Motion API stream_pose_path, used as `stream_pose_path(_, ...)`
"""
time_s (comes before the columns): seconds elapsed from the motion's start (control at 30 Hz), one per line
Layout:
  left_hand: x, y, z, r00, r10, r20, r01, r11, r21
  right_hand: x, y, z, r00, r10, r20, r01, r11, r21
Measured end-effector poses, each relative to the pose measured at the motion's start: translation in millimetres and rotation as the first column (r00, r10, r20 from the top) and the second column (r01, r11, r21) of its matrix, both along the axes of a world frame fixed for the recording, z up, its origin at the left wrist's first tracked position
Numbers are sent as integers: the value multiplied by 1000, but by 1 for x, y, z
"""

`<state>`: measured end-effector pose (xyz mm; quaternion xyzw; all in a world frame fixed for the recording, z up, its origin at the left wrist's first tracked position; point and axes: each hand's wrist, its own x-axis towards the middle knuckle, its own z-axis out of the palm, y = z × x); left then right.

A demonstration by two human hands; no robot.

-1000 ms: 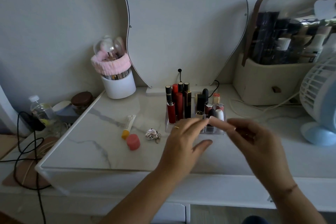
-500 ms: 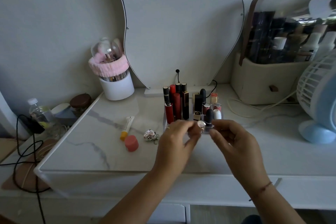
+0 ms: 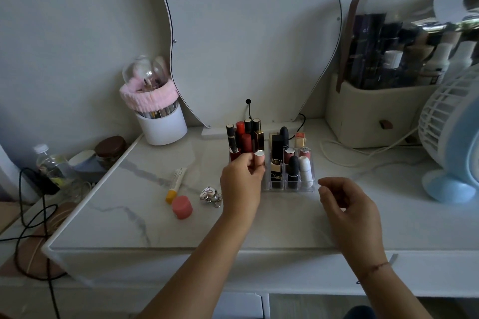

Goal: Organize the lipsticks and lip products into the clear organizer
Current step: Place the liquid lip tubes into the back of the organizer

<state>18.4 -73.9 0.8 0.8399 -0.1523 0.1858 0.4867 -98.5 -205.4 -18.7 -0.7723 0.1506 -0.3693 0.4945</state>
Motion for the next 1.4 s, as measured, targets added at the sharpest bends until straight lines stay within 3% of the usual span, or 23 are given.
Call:
stream_pose_path(0.33, 8, -7, 5, 994, 5, -109, 11, 989, 149, 0, 0, -2, 1000, 0, 2, 1, 999, -38)
stream_pose_path(0.67, 8, -6, 12, 991, 53, -124, -1, 923, 384, 0, 2, -1, 1000, -8, -20, 7, 998, -61)
stream_pose_path(1.4, 5, -7, 8, 996, 42, -74, -13, 933, 359, 0, 2, -2, 1000, -16, -16, 15, 998, -61)
